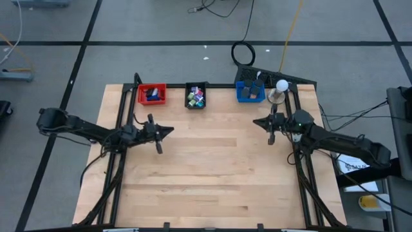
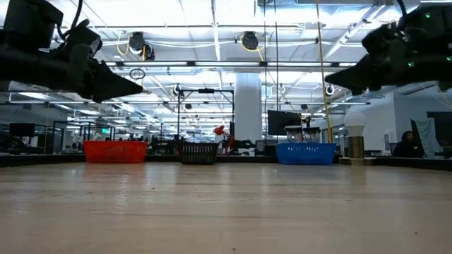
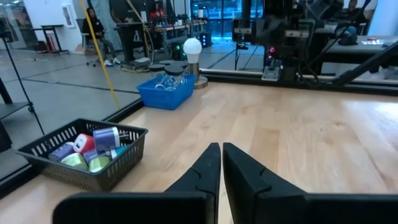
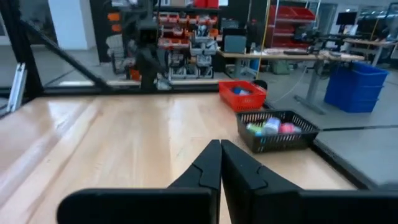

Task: Pick & Place Office items
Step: Return to home position

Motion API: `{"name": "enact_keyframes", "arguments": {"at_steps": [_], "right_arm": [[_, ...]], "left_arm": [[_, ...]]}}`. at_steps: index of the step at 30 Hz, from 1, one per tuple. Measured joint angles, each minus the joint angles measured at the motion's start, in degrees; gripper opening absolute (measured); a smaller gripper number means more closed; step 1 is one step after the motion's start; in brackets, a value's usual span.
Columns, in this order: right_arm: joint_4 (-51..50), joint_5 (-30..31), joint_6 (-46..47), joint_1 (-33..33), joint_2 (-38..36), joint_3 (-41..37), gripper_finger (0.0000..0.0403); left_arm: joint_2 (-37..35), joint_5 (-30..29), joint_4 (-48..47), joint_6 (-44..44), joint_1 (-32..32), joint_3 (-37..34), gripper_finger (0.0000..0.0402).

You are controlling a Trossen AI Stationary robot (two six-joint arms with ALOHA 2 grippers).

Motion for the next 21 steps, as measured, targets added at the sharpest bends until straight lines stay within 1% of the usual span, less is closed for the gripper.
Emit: {"name": "enact_keyframes", "arguments": {"at_steps": [5,7,11,14,16,21], "right_arm": [[0.1,0.0,0.0,-0.7,-8.6,-4.9,0.0000],[-4.4,-0.1,-0.1,-0.8,-11.6,-4.9,0.0000],[-8.8,0.3,-1.6,-0.8,-17.6,-5.0,0.0000],[-12.5,2.1,-1.1,-0.8,-22.0,-5.1,0.0000],[-14.2,4.5,-0.4,-0.8,-24.9,-5.1,0.0000],[-15.7,7.8,-0.5,-0.7,-25.1,-5.2,0.0000]], "left_arm": [[-8.9,0.0,-8.9,0.3,0.0,0.0,0.0026],[-12.7,0.0,-12.9,0.1,0.0,0.0,0.0026],[-20.5,0.0,-22.0,-1.1,0.0,0.0,0.0026],[-26.6,0.0,-28.9,-3.0,0.0,0.0,0.0026],[-30.3,-0.1,-32.2,-3.6,0.0,0.0,0.0026],[-39.3,-0.1,-40.3,-3.7,1.6,0.1,0.0026]]}}
